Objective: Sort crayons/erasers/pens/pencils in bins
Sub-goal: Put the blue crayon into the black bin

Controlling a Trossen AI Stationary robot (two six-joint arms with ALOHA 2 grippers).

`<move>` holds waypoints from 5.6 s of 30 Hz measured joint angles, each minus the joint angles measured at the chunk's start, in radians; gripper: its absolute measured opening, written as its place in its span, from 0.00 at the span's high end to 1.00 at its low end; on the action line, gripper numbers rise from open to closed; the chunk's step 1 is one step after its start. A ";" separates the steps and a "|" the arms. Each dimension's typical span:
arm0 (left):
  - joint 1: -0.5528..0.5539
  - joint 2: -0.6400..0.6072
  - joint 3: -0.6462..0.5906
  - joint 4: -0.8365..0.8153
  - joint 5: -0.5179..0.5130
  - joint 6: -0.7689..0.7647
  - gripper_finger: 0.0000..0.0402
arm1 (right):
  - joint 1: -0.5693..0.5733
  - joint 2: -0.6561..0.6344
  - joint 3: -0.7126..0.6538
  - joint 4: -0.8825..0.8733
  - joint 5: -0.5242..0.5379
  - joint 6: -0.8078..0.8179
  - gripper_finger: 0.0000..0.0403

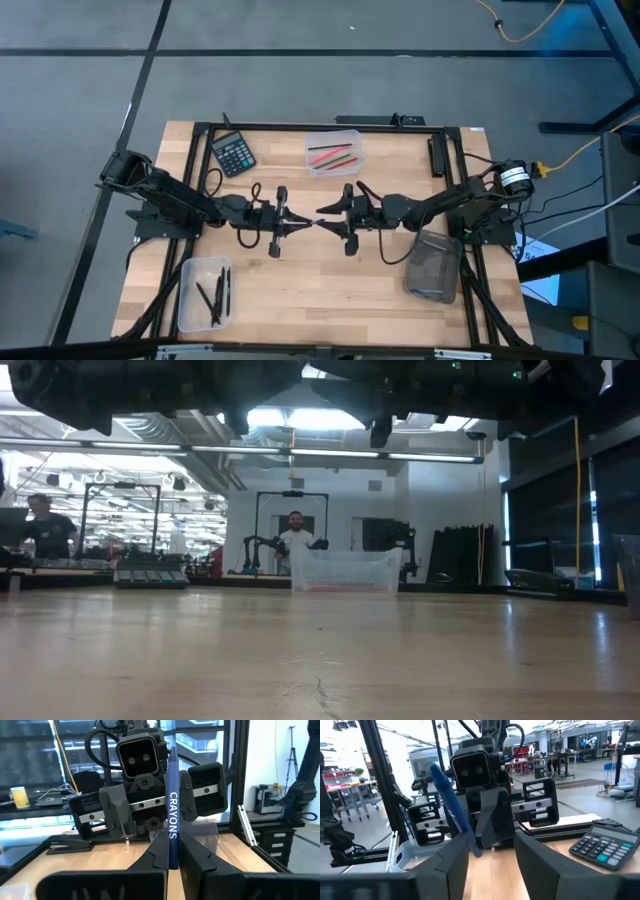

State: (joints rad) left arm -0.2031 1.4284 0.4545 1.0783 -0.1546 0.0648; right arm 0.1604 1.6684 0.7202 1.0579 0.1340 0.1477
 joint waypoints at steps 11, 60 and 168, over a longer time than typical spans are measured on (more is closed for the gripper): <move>-0.003 0.001 0.000 0.005 0.050 0.001 0.97 | -0.004 -0.001 0.005 0.009 0.004 0.002 0.71; 0.035 0.062 0.001 0.079 0.139 0.180 0.97 | -0.029 -0.001 0.005 -0.001 0.029 -0.074 0.71; 0.453 -0.031 0.060 -0.172 0.029 -0.038 0.62 | 0.123 -0.619 0.032 -2.217 -0.275 0.831 0.86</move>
State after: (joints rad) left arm 0.2499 1.3975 0.5144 0.9062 -0.1255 0.0270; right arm 0.2834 1.0497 0.7518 -1.1587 -0.1413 0.9784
